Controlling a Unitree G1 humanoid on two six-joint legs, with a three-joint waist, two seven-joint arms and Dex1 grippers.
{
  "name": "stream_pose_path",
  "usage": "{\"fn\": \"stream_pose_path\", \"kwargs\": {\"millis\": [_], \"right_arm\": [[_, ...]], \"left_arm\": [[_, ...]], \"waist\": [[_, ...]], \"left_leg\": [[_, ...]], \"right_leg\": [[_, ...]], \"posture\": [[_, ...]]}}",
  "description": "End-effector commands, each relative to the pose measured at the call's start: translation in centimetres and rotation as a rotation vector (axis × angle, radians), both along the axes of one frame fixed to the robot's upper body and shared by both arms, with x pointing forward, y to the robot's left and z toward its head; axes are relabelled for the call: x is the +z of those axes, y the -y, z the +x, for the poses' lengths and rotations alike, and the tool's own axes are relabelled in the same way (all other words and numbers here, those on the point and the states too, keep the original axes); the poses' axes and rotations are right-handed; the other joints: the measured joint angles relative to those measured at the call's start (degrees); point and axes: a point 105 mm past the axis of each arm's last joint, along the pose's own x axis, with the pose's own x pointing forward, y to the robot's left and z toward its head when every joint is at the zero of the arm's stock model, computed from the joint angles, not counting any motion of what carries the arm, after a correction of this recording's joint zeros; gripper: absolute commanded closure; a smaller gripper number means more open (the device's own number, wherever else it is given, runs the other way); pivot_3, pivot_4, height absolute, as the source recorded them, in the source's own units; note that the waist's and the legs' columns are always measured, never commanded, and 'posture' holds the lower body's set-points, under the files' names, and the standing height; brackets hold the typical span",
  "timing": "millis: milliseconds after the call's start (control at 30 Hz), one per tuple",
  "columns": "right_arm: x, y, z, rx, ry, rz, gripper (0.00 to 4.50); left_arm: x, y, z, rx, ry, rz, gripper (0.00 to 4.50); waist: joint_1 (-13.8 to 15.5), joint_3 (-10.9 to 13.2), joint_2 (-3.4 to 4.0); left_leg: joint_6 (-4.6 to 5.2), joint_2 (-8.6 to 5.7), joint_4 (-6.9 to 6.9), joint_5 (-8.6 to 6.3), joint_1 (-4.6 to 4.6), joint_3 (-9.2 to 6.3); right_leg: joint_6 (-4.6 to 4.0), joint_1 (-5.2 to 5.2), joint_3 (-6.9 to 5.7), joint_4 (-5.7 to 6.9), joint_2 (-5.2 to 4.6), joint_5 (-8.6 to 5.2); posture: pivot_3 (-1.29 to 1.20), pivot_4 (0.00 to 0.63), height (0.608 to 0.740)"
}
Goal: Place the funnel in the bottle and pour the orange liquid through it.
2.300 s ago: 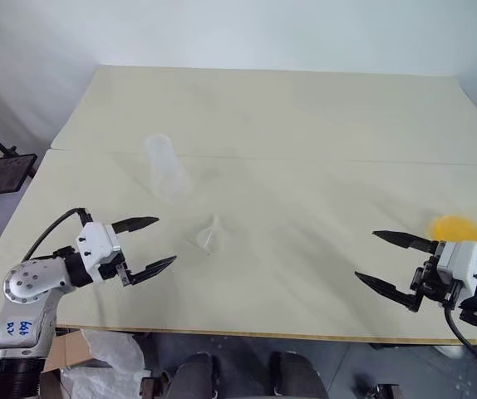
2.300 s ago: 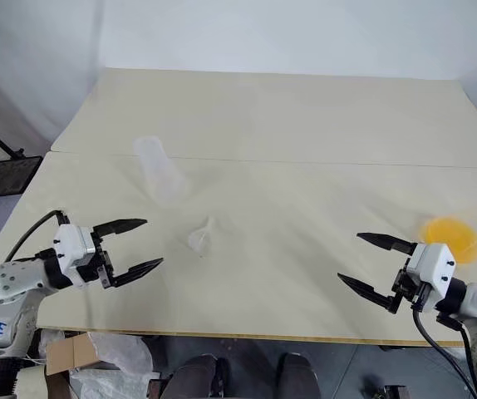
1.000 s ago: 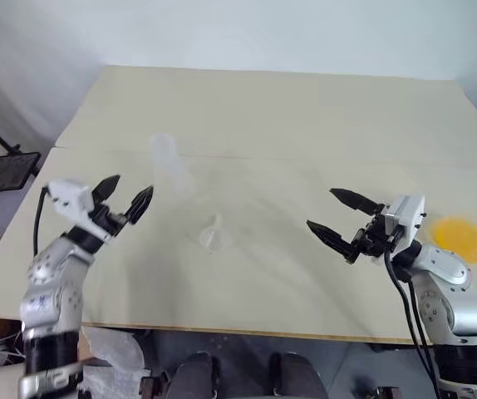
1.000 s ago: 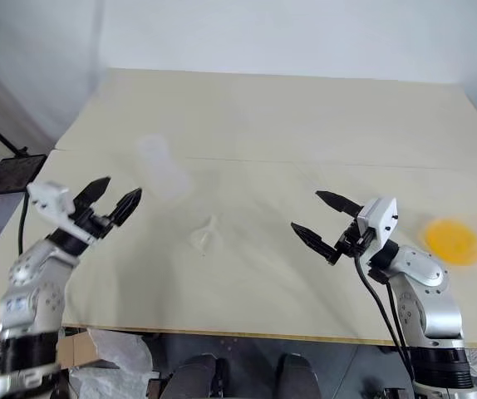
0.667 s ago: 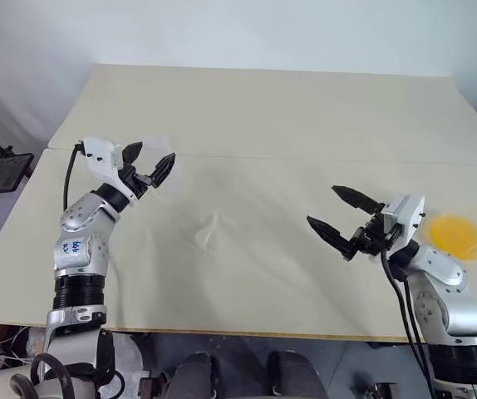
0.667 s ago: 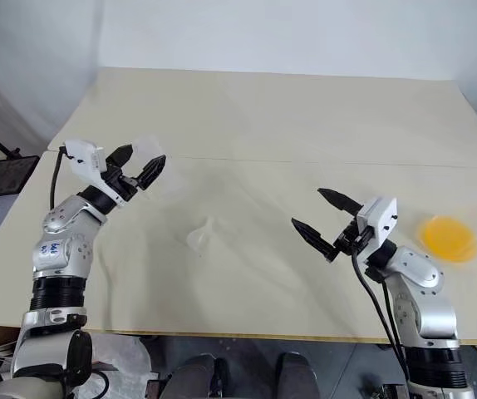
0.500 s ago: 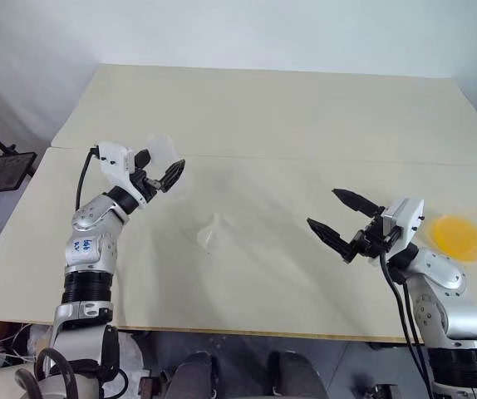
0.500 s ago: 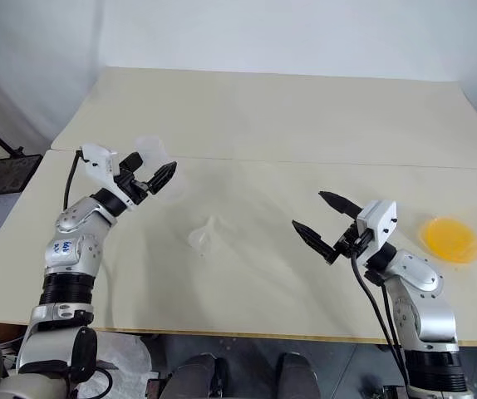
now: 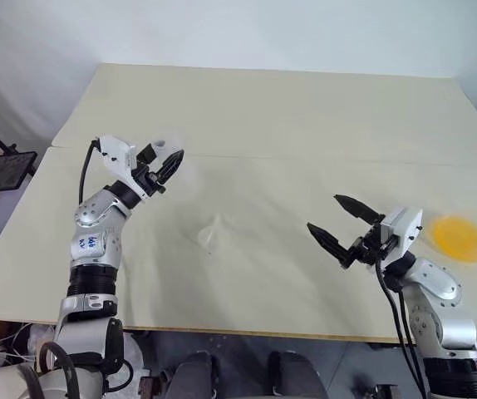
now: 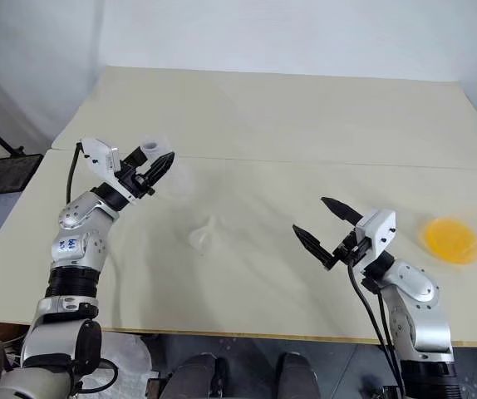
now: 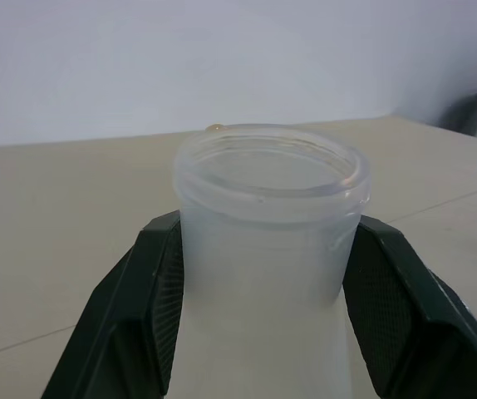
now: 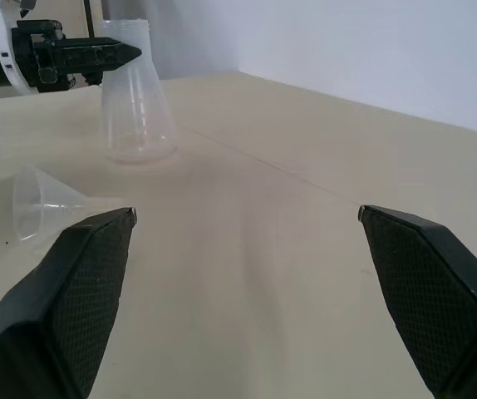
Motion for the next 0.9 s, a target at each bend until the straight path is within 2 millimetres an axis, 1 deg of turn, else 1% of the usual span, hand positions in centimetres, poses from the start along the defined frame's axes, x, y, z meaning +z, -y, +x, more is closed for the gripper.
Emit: {"fn": "stream_pose_path", "kwargs": {"millis": [33,133,200,233,300,333,400,433,467,533,600,733,800,900], "right_arm": [[1.4,1.7,-1.1,-0.083,0.066,-0.011,0.0],[1.5,3.6,-2.3,-0.166,0.059,-0.028,0.0],[1.5,4.4,-3.2,-0.204,0.052,-0.033,0.0],[1.5,5.0,-3.8,-0.232,0.044,-0.034,0.0],[1.1,6.3,-6.0,-0.304,0.013,-0.05,0.0],[1.0,6.7,-6.7,-0.326,0.002,-0.056,0.0],[0.7,7.2,-8.1,-0.377,-0.019,-0.061,0.0],[0.6,7.3,-8.6,-0.395,-0.026,-0.062,0.0],[0.6,7.5,-9.2,-0.419,-0.032,-0.059,0.0],[0.5,7.3,-10.0,-0.447,-0.04,-0.05,0.0],[0.5,6.8,-10.4,-0.464,-0.04,-0.036,0.0],[0.6,6.4,-10.7,-0.489,-0.034,-0.02,0.0],[0.6,6.3,-10.8,-0.497,-0.031,-0.018,0.0],[0.7,6.2,-10.8,-0.502,-0.027,-0.018,0.0]], "left_arm": [[3.5,4.9,-1.8,-0.231,0.153,0.074,2.13],[3.3,8.7,-3.0,-0.415,0.156,0.138,2.13],[2.8,10.1,-3.5,-0.496,0.147,0.177,2.13],[2.2,11.1,-3.8,-0.545,0.137,0.204,2.13],[0.7,14.1,-4.6,-0.669,0.121,0.232,2.13],[0.3,15.0,-4.8,-0.7,0.116,0.234,2.13],[-0.6,16.9,-5.1,-0.744,0.13,0.266,2.13],[-0.9,17.5,-5.2,-0.756,0.14,0.283,2.13],[-1.1,18.5,-5.1,-0.761,0.145,0.276,2.13],[-1.0,20.0,-4.7,-0.749,0.137,0.223,2.13],[-1.0,21.8,-4.6,-0.749,0.142,0.221,2.13],[-0.9,24.1,-4.9,-0.782,0.176,0.272,2.13],[-1.0,24.5,-4.9,-0.789,0.18,0.295,2.13],[-1.4,24.4,-4.3,-0.762,0.164,0.335,2.13]], "waist": [[0.8,0.0,-0.01],[1.5,0.0,-0.02],[1.3,0.0,-0.02],[1.2,0.0,0.0],[1.2,0.0,0.03],[1.3,0.0,0.03],[1.4,0.0,0.02],[1.4,0.0,0.01],[1.2,0.0,-0.01],[1.0,0.0,-0.01],[1.0,0.0,-0.02],[1.1,0.0,-0.01],[1.1,0.0,-0.01],[1.1,0.0,-0.01]], "left_leg": [[0.0,-0.02,0.0,0.0,-0.02,0.0],[0.01,-0.07,0.07,0.0,-0.11,-0.04],[0.04,-0.11,0.08,0.02,-0.1,0.0],[0.04,-0.11,0.08,0.02,-0.09,0.02],[0.04,-0.1,0.03,0.02,-0.05,0.05],[0.03,-0.11,0.0,0.03,-0.05,0.05],[0.03,-0.13,-0.01,0.03,-0.05,0.11],[0.04,-0.13,0.0,0.02,-0.06,0.13],[0.05,-0.17,0.0,0.03,-0.07,0.14],[0.1,-0.14,0.0,0.06,-0.07,0.23],[0.12,-0.07,0.0,0.07,-0.07,0.24],[0.16,-0.06,-0.03,0.06,-0.07,0.28],[0.18,-0.08,-0.06,0.05,-0.09,0.27],[0.19,-0.07,-0.1,0.05,-0.11,0.27]], "right_leg": [[0.0,0.0,0.0,0.0,0.0,0.0],[0.05,0.0,-0.01,-0.03,0.0,0.02],[0.09,0.05,0.01,-0.09,0.0,0.05],[0.09,0.07,0.01,-0.12,0.0,0.05],[0.09,0.06,0.01,-0.1,0.08,0.05],[0.09,0.06,0.0,-0.11,0.09,0.05],[0.09,0.06,0.01,-0.12,0.11,0.04],[0.09,0.06,0.03,-0.17,0.1,0.05],[0.09,0.07,0.03,-0.22,0.1,0.05],[0.09,0.06,0.11,-0.32,0.08,0.05],[0.09,0.06,0.12,-0.35,0.08,0.05],[0.09,0.05,0.16,-0.41,0.03,0.05],[0.09,0.02,0.15,-0.45,0.02,0.05],[0.09,-0.01,0.13,-0.45,0.03,0.05]], "posture": [[0.0,0.15,0.74],[0.0,0.15,0.74],[0.0,0.15,0.74],[0.0,0.15,0.74],[0.0,0.15,0.74],[0.0,0.15,0.74],[0.0,0.15,0.74],[0.0,0.15,0.74],[0.0,0.15,0.74],[0.0,0.15,0.74],[0.0,0.15,0.74],[0.0,0.15,0.74],[0.0,0.15,0.74],[0.0,0.15,0.74]]}}
